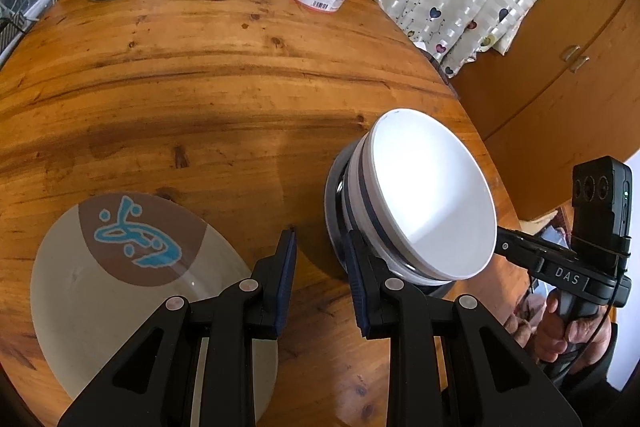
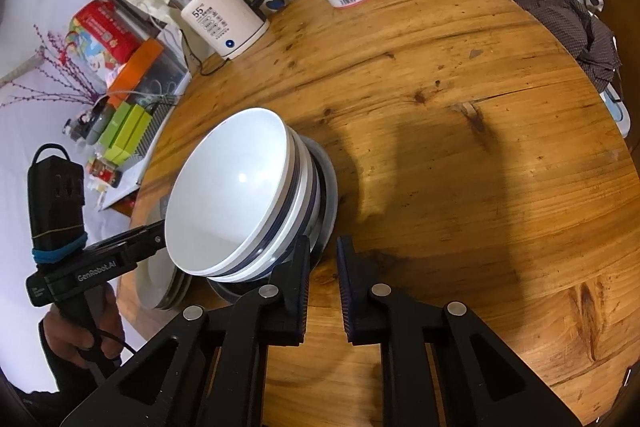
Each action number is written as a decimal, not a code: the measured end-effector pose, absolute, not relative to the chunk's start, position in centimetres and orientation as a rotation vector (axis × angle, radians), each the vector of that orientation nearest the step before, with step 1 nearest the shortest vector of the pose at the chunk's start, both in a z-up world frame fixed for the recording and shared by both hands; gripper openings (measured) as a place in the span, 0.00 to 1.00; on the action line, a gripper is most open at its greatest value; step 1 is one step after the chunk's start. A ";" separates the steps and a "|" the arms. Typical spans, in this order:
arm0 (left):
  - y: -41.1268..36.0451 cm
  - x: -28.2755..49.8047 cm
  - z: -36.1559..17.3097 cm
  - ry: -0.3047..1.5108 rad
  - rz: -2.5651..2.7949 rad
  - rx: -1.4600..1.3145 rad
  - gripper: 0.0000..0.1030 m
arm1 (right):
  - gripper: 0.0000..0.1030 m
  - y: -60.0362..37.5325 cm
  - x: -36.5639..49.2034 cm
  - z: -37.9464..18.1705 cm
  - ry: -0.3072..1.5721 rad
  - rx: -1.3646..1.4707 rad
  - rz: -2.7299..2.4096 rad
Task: Organize plates and bowls
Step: 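Lift the bowl stack with both tools and tilt it toward the plates, then carry the held bowl stack with both tools over the beige plate stack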
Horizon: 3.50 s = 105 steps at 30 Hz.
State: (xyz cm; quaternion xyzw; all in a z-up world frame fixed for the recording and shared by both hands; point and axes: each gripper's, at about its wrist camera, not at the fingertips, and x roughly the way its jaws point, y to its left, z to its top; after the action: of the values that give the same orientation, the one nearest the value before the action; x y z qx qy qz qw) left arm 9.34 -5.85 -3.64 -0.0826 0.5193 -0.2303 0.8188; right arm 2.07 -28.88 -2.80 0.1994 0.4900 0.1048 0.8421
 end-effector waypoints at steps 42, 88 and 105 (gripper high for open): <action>-6.2 11.4 -5.3 1.132 -0.572 -0.352 0.23 | 0.07 -33.6 2.6 -4.4 0.997 0.676 0.351; -5.8 12.6 -5.4 1.158 -0.671 -0.401 0.07 | 0.06 -33.9 2.9 -4.8 0.992 0.732 0.401; -5.6 12.4 -4.7 1.136 -0.666 -0.393 0.07 | 0.06 -33.8 2.8 -4.4 0.990 0.728 0.405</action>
State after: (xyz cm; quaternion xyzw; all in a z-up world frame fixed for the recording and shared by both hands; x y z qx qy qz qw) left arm 12.36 -5.64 -4.72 -0.1815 0.5243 -0.3074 0.7731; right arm 2.85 -33.79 -4.38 0.3391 0.4611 0.1888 0.7980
